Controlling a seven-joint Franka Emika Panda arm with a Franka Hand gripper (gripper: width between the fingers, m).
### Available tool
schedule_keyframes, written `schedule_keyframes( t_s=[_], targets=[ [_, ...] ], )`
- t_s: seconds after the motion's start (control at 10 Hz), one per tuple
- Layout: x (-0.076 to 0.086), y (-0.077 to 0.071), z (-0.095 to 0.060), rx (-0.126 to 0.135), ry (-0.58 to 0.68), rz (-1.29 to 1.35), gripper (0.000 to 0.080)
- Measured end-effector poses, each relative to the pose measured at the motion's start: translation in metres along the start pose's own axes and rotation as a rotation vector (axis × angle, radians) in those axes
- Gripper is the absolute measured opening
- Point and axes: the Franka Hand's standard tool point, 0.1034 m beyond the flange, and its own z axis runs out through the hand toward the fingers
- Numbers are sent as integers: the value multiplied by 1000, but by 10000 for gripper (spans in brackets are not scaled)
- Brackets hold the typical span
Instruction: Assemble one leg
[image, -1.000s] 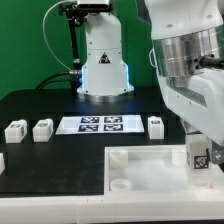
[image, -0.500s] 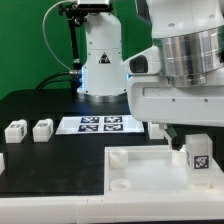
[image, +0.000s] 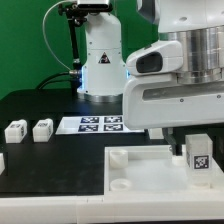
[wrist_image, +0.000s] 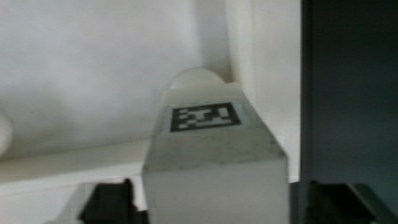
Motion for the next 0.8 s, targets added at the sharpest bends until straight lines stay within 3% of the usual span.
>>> schedule_keyframes(
  t_s=[0.1, 0.3, 0.5, 0.8],
  targets=[
    [0, 1, 0, -2, -1, 104, 294],
    [0, 4, 1, -5, -2, 342, 295],
    [0, 10, 1, 27, -30, 755, 295],
    [-3, 8, 2, 30, -55, 1226, 295]
  ],
)
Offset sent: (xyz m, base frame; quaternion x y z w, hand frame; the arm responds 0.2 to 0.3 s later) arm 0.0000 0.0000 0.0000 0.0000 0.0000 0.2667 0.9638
